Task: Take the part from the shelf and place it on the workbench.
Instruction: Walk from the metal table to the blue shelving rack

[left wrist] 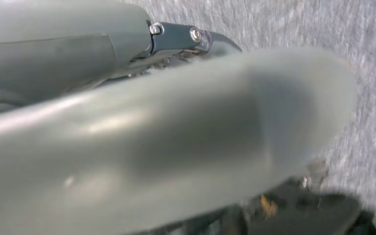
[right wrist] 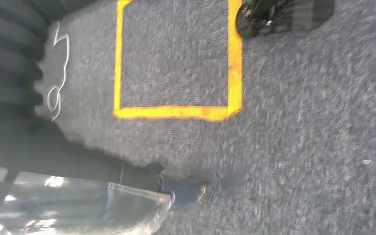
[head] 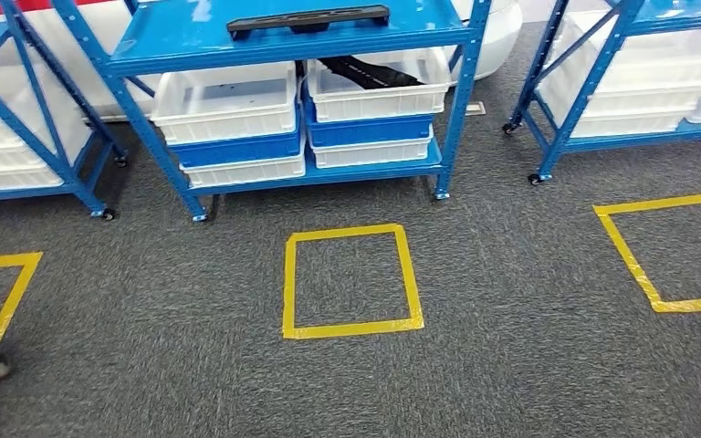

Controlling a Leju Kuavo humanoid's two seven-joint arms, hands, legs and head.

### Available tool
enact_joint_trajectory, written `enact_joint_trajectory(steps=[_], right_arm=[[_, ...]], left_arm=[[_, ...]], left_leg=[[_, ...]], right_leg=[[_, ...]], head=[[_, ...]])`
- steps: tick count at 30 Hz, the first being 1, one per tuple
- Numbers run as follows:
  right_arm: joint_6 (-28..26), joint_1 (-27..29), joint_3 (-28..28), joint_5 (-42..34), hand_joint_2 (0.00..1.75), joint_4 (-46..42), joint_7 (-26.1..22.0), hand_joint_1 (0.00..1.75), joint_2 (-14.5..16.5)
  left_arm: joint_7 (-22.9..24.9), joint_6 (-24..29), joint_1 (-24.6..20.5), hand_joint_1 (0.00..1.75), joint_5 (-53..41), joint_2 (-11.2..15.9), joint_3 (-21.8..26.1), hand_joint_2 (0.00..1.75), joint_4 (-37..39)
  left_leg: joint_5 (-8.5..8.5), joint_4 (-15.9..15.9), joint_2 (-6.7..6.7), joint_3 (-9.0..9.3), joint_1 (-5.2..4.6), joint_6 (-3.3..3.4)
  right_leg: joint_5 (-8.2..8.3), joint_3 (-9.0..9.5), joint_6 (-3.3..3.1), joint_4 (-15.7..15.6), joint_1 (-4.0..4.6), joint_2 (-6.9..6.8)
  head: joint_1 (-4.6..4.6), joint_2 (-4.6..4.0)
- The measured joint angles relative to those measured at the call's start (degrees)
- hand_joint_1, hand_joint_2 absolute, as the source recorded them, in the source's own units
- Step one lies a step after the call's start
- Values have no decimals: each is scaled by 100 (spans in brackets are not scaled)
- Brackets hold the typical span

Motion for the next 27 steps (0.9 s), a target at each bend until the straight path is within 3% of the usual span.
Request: enact_joint_trajectory(steps=[1,3,4,6,8,10,11,12,13,15,16,18,21,22,23,24,27], right_arm=[[7,-2,-2,1,175,-1,2,0,18],[0,10,-5,1,175,-6,7,0,18],[-6,16,-5,2,175,-3,8,0,16],[-16,12,-9,2,175,-2,8,0,-27],[-22,15,-17,10,175,-2,9,0,-84],[-27,23,-24,30,175,-2,13,0,-124],[-31,21,-26,40,175,2,17,0,-117],[-36,12,-28,49,175,0,19,0,-113],[-41,5,-31,60,175,-2,23,0,-102],[-46,-2,-37,78,175,-10,29,0,-103],[-44,-1,-39,85,175,-10,31,0,-101],[-35,-4,-42,88,175,-10,33,0,-94],[-23,1,-49,97,175,-10,51,0,-94],[-16,4,-54,102,175,-10,62,0,-96],[-5,6,-60,105,175,-10,74,0,-97],[8,8,-66,111,175,-10,81,0,-98],[35,5,-74,127,175,-10,89,0,-79]], left_arm=[[2,-1,-4,0,-7,3,3,0,-2],[3,-4,-11,0,-22,-17,6,0,-5],[4,-4,-14,0,-27,-24,7,0,-4],[5,-12,-30,0,-30,-58,7,0,-2],[11,-19,-31,0,-36,-98,6,0,2],[20,-14,-22,0,-48,-116,7,0,3],[31,-2,-21,0,-57,-106,7,0,4],[39,10,-24,0,-64,-99,8,44,4],[39,21,-31,0,-69,-93,7,87,4],[27,22,-44,0,-75,-96,6,175,4],[17,20,-44,0,-78,-95,6,175,4],[16,16,-40,0,-82,-90,7,175,4],[20,5,-40,0,-87,-89,8,175,4],[22,-2,-37,0,-89,-91,8,175,4],[25,-10,-35,0,-91,-93,8,175,5],[30,-14,-33,0,-93,-94,8,175,5],[42,-19,-45,0,-126,-85,8,175,5]], left_leg=[[64,-174,24,131,-3,-17],[200,-563,92,422,69,15],[237,-686,123,525,125,3],[224,-730,161,582,213,-74],[168,-705,177,597,324,-249],[65,-559,182,573,469,-474],[-19,-431,184,526,519,-603],[-129,-264,187,460,558,-732],[-223,-129,194,406,572,-834],[-328,-5,202,356,568,-928],[-340,5,203,358,569,-936],[-493,185,197,291,585,-956],[-1049,1098,194,-107,593,-1000],[-1165,1387,193,-240,592,-998],[-1170,1507,193,-296,589,-977],[-1064,1410,190,-247,579,-934],[-545,372,161,270,484,-700]], right_leg=[[13,27,16,-36,-3,13],[-59,8,17,82,33,-54],[-153,-103,26,312,32,-103],[-360,-463,127,896,-39,-152],[-342,-666,330,1112,-172,-196],[-18,-469,629,582,-330,-270],[116,-374,748,343,-375,-299],[181,-297,758,177,-401,-311],[176,-274,672,144,-406,-313],[110,-284,364,227,-380,-277],[110,-287,262,240,-373,-276],[134,-303,169,239,-360,-277],[149,-334,136,232,-332,-277],[150,-343,136,233,-319,-277],[150,-346,136,233,-304,-275],[150,-344,135,232,-287,-272],[163,-318,131,205,-260,-258]], head=[[-38,0],[-105,0],[-118,0],[-123,0],[-124,0],[-118,0],[-98,0],[-67,0],[-56,0],[-94,0],[-135,0],[-168,0],[-186,0],[-189,0],[-189,0],[-189,0],[-179,0]])
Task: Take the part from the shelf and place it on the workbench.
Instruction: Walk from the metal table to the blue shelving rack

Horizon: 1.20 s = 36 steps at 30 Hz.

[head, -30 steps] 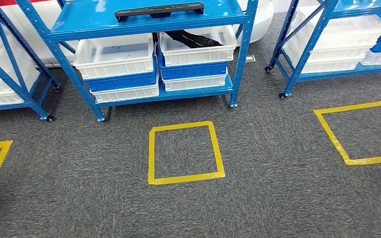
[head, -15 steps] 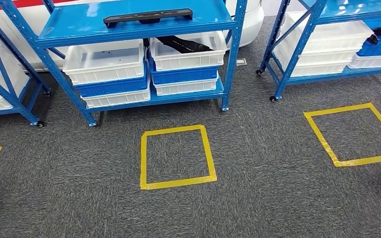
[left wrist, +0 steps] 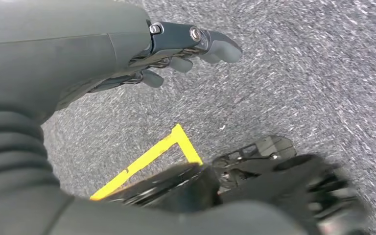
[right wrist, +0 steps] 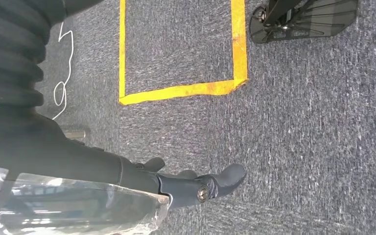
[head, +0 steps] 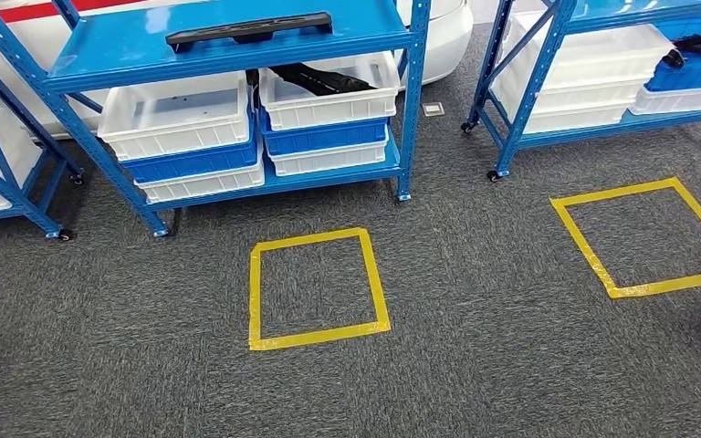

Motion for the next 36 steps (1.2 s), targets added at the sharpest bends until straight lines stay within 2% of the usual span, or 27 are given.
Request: enact_joint_trajectory(steps=[1,2,5,6,7,9,10,11,12,13,14,15,16,18,20,21,23,25,26,27,28,29,31,32,33,35,36], right_arm=[[5,-3,-1,2,175,0,1,0,8],[16,-7,-3,1,175,0,2,0,17],[48,-11,-11,-22,175,0,13,0,30],[50,-10,-14,-31,175,0,19,0,26],[50,-10,-17,-37,175,0,25,0,18],[50,-6,-22,-37,175,0,35,0,-8],[50,0,-25,-34,175,0,39,0,-16],[50,8,-28,-31,175,0,44,0,-26],[50,15,-31,-27,175,0,46,0,-34],[49,18,-34,-24,175,0,48,0,-42],[47,17,-38,-22,175,0,49,0,-52],[45,14,-41,-22,175,0,53,0,-58],[43,7,-45,-22,175,0,58,0,-61],[38,-1,-52,-21,175,0,81,0,-62],[34,-1,-57,-19,175,0,102,0,-51],[33,-2,-58,-18,175,-1,107,0,-46],[31,-5,-59,-16,87,-2,110,0,-41],[30,1,-60,-18,0,-2,111,0,-35],[30,6,-62,-23,0,-2,111,0,-32],[30,10,-65,-30,0,-2,111,0,-32],[30,14,-67,-35,0,-2,111,0,-32],[31,13,-69,-36,0,-2,110,0,-32],[31,6,-70,-29,0,-2,105,0,-30],[33,2,-70,-27,0,-2,101,0,-28],[37,-1,-72,-31,0,-2,96,0,-26],[48,-4,-83,-48,0,-2,75,0,-20],[56,-6,-95,-60,0,-3,54,0,-22]], left_arm=[[1,0,-4,0,-12,3,-1,175,-1],[3,0,-8,0,-18,7,-1,175,-1],[15,-1,-10,0,-25,0,-2,175,-1],[17,-1,-9,0,-26,-5,-2,175,-1],[20,-1,-8,0,-27,-10,-1,175,-1],[27,-15,-8,0,-31,-24,0,175,-1],[33,-26,-8,0,-32,-29,0,175,-1],[38,-37,-6,0,-32,-33,0,175,0],[42,-44,-5,0,-32,-36,0,175,1],[45,-49,-4,0,-32,-38,0,131,1],[46,-53,-4,0,-32,-40,0,87,1],[45,-56,-5,0,-32,-42,0,44,0],[43,-60,-7,0,-32,-43,0,0,-1],[38,-64,-15,0,-32,-47,0,0,-1],[38,-60,-19,0,-37,-41,0,0,-1],[40,-56,-19,0,-44,-39,0,0,-1],[54,-45,-19,0,-61,-37,0,0,-1],[75,-40,-15,0,-68,-38,0,0,-1],[82,-40,-10,0,-69,-37,0,0,-1],[85,-40,-6,0,-72,-34,0,0,-1],[84,-40,-4,0,-74,-30,0,0,-1],[84,-40,-6,0,-78,-26,0,0,-1],[83,-41,-18,0,-85,-22,0,0,-1],[82,-43,-23,0,-88,-22,0,0,-1],[81,-45,-25,0,-93,-22,0,0,-1],[78,-49,-26,0,-109,-19,0,0,-1],[75,-50,-26,0,-118,-20,0,0,-1]], left_leg=[[86,-234,-6,111,-39,59],[111,-332,-8,151,-74,89],[224,-539,6,239,-109,114],[286,-645,15,290,-104,122],[344,-742,25,336,-100,114],[371,-778,41,345,-134,89],[370,-776,46,342,-159,78],[368,-773,48,343,-183,76],[366,-770,46,345,-203,73],[360,-766,43,353,-219,65],[349,-756,40,363,-232,51],[332,-737,37,365,-257,30],[312,-714,31,363,-267,6],[287,-679,28,343,-278,-39],[254,-630,21,317,-277,-84],[178,-534,12,275,-270,-124],[-147,-16,-5,40,-202,-243],[-489,742,-2,-328,-87,-356],[-530,964,0,-445,-36,-399],[-452,968,1,-458,10,-435],[-271,740,3,-357,48,-463],[-42,338,3,-165,78,-482],[249,-423,-9,196,92,-489],[292,-611,-17,277,77,-470],[281,-668,-24,291,50,-436],[323,-712,-28,293,15,-320],[363,-763,-24,319,7,-257]], right_leg=[[9,9,5,-19,-10,1],[21,17,16,-40,-26,0],[45,47,82,-89,-14,-13],[-9,12,69,-3,16,-16],[-113,-73,33,184,47,-17],[-422,-351,-62,795,75,-14],[-528,-466,-76,1058,83,-14],[-557,-510,-68,1175,96,-14],[-491,-453,-41,1079,114,-14],[-343,-283,-8,759,134,-15],[-188,-73,-8,348,153,-16],[-54,103,-25,-3,173,-20],[27,232,-71,-240,194,-22],[65,283,-168,-337,229,-22],[84,288,-239,-365,177,-13],[97,289,-269,-377,142,-11],[112,285,-308,-389,94,-11],[115,269,-318,-388,80,-14],[115,266,-317,-388,70,-14],[115,268,-315,-387,56,-14],[116,274,-312,-387,38,-11],[116,283,-308,-388,23,-8],[120,287,-252,-390,18,-2],[125,281,-203,-394,18,0],[135,276,-140,-409,17,1],[159,279,-30,-445,10,-2],[128,253,-9,-400,17,-5]], head=[[-2,0],[-8,0],[-31,0],[-22,-1],[-1,-1],[32,-1],[47,0],[52,0],[55,0],[60,0],[60,0],[60,0],[60,0],[56,0],[54,0],[39,0],[-2,0],[-25,0],[-26,0],[-27,0],[-26,0],[-28,0],[-32,0],[-34,0],[-33,0],[-28,0],[-15,0]])
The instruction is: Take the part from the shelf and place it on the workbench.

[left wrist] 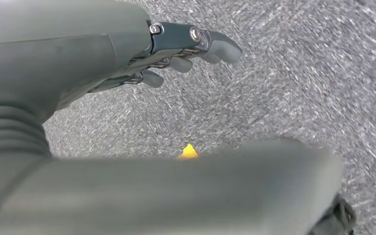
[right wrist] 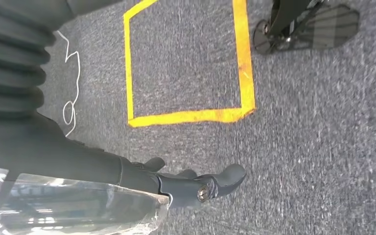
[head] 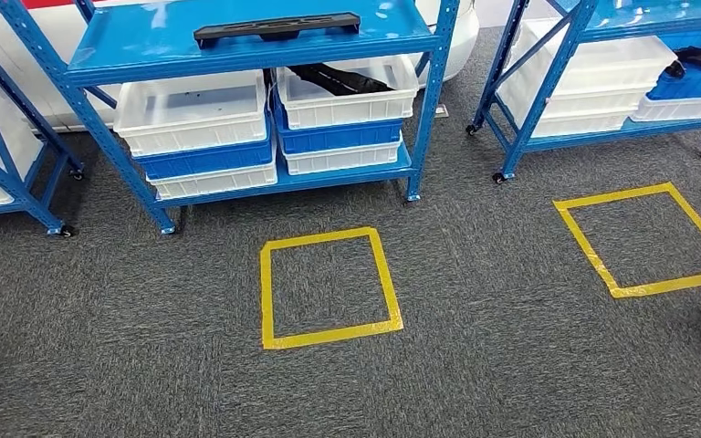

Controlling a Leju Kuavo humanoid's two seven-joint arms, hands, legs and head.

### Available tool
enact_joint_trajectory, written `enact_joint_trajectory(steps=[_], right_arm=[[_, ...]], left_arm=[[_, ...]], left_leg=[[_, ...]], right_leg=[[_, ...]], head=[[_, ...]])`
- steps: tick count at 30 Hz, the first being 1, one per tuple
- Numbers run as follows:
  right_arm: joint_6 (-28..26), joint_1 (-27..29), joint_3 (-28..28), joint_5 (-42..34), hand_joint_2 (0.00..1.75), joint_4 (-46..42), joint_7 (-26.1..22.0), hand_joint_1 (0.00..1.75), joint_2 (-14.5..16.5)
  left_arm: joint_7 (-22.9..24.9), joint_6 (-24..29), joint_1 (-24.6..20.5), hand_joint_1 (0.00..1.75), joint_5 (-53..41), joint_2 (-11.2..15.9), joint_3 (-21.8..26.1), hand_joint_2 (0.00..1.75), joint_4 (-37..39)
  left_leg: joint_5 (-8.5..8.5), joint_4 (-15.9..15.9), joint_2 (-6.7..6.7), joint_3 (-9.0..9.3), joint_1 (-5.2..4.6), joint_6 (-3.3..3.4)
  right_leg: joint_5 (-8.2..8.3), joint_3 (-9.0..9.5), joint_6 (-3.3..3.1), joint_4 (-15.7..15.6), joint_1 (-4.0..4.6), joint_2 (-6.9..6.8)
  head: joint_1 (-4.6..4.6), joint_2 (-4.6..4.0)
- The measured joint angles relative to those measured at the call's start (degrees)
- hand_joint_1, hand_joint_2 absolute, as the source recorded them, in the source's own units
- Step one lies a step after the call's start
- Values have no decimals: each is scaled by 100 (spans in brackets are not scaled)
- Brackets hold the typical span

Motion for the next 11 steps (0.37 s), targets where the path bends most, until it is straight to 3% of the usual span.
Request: enact_joint_trajectory(steps=[2,4,5,6,7,8,10,11], right_arm=[[55,-5,-37,-20,0,0,-56,0,-7],[138,3,-63,-14,0,1,-104,0,-11],[175,12,-66,4,0,1,-120,0,-13],[209,21,-67,31,0,1,-132,0,-18],[239,25,-67,58,0,1,-140,0,-25],[263,25,-67,80,0,1,-145,0,-33],[291,18,-67,107,0,1,-149,0,-43],[299,16,-67,113,0,1,-149,0,-44]], left_arm=[[-6,-4,-4,0,-14,-2,0,0,0],[-8,-12,-5,0,-21,-2,0,0,0],[-9,-18,-4,0,-26,-2,0,0,0],[-8,-24,-3,0,-33,-2,0,0,0],[-8,-31,-3,0,-41,-2,0,0,0],[-7,-35,-3,0,-52,-3,0,0,0],[-5,-38,-8,0,-68,-4,0,0,0],[-5,-38,-10,0,-73,-4,0,0,0]], left_leg=[[77,-87,17,41,-6,101],[90,-87,33,23,-56,142],[92,-85,35,18,-83,154],[93,-83,34,16,-109,162],[93,-82,29,21,-132,166],[91,-78,23,28,-152,168],[68,-39,6,21,-200,158],[60,-26,2,16,-212,154]], right_leg=[[-251,-219,-62,465,28,-8],[-605,-599,-152,1271,50,-11],[-698,-737,-159,1561,64,-11],[-697,-774,-146,1644,82,-11],[-602,-685,-121,1476,106,-11],[-449,-495,-102,1105,130,-10],[-159,-74,-126,275,172,0],[-94,31,-141,67,181,3]], head=[[38,0],[68,0],[77,0],[81,0],[89,0],[93,0],[99,0],[99,0]])
